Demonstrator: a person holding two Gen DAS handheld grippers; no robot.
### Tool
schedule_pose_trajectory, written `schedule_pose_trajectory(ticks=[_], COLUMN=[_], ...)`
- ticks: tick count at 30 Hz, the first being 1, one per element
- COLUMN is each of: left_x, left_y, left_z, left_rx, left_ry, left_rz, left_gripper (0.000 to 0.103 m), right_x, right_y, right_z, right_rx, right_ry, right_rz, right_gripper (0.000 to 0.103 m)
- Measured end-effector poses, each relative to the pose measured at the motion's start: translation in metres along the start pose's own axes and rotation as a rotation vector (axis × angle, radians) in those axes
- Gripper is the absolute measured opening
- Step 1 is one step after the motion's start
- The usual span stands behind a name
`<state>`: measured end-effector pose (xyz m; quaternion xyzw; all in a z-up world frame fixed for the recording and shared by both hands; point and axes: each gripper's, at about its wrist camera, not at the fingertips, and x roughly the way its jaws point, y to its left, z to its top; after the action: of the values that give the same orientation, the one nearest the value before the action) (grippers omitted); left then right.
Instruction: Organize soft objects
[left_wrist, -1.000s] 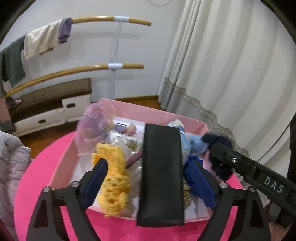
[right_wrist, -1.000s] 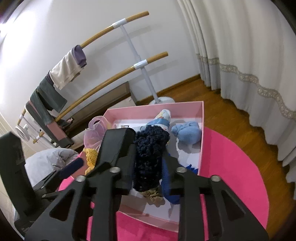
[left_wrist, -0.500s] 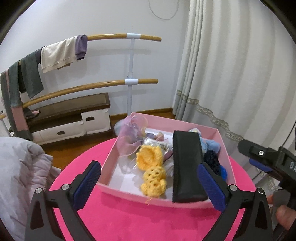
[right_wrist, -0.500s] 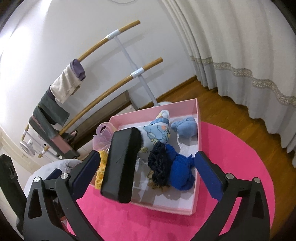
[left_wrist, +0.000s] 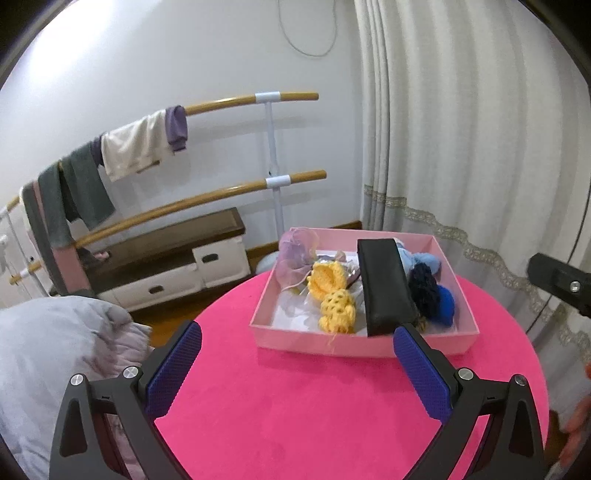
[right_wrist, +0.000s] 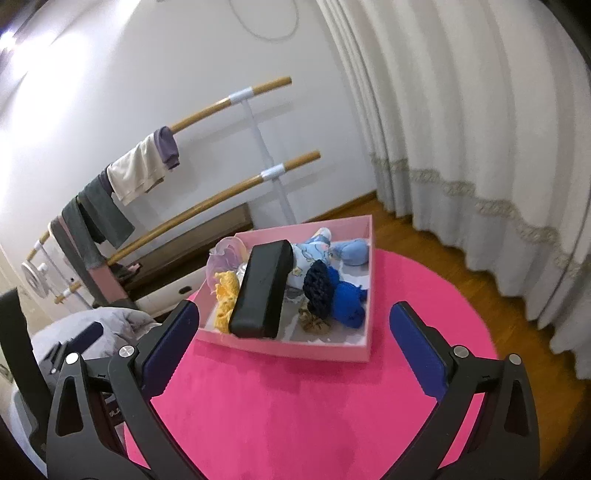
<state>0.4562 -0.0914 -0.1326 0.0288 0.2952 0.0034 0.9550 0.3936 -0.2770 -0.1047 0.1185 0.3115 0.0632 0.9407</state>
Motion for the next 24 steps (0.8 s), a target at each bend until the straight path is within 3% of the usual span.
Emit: schedule_pose_trajectory(ticks=[5,15,24], left_x=[-0.045,-0.138,-0.225], left_y=[-0.001,0.012,0.035], left_z=[-0.021,-0.071,-0.111], left_rx=[0.023,-0.009,-0.038], left_ry=[-0.04,-0.073,-0.103], left_rz=[0.042,-0.019,-0.03], left_gripper=[0.103,0.103,0.103], right_x=[-0.047,-0.125,-0.179], right_y=[0.015,0.051,0.079], right_z=[-0.019,-0.073,-0.114], right_rx=[-0.026,-0.11,-0.145], right_ry=[-0.051,-0.11,-0.168], right_rz=[-0.029,-0.102,-0.147], right_gripper=[0.103,0.103,0.103])
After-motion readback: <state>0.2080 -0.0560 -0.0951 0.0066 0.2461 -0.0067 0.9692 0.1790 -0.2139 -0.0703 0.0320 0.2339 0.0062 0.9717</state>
